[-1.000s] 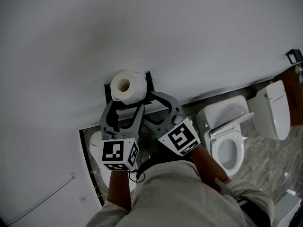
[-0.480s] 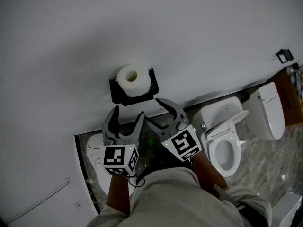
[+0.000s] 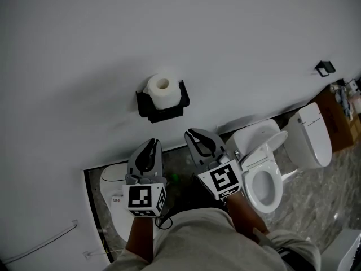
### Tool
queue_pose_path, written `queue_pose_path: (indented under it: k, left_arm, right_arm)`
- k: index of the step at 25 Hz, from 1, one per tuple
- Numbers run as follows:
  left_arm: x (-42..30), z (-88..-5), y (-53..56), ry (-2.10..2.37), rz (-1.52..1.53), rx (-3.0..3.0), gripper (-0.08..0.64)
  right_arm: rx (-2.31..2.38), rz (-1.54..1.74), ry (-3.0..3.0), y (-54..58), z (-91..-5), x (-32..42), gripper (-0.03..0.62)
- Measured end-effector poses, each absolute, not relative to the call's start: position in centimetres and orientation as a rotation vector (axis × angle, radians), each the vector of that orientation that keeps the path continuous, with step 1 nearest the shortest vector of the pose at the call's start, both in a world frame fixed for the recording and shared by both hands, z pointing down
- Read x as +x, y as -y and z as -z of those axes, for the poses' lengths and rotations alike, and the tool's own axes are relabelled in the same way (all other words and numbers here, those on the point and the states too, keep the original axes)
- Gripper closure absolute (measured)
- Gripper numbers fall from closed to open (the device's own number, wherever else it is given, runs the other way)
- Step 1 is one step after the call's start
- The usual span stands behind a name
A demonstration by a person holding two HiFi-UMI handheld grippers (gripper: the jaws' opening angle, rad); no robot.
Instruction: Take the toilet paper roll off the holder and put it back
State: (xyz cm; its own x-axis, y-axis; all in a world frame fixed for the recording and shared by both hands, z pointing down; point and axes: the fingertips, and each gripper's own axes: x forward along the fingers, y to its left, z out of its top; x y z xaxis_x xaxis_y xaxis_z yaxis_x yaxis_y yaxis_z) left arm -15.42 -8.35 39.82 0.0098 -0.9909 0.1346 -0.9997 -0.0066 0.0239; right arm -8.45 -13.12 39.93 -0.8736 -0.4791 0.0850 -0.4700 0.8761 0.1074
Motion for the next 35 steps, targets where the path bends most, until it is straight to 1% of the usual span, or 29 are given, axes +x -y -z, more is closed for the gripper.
queue_pose_path:
  k: [1,3,12,21,35]
  left_arm:
    - [-15.4,-39.7,7.8,2.141,-0.097,2.157,0.535]
    - [-15.2,-39.6,6.9,2.149,-0.066,2.172,0.548]
    - [-14.9,-40.8,3.6,2.158,0.001,2.189,0.549]
    - [-15.0,-40.0,2.4,2.267,-0.001,2.107,0.549]
    - [-10.1,-37.4,4.2,2.331,0.023,2.062,0.548]
  right_arm:
    - [0.766,0.129,2.939,12.6,-39.6,-8.0,0.576]
    - [0.801,0.136,2.934,11.6,-39.4,-7.2,0.583]
    - [0.923,0.117,2.913,9.2,-39.3,-3.0,0.588]
    - [0.944,0.201,2.928,11.4,-37.5,-0.4,0.588]
    - [0.934,0.161,2.967,14.7,-36.9,4.7,0.588]
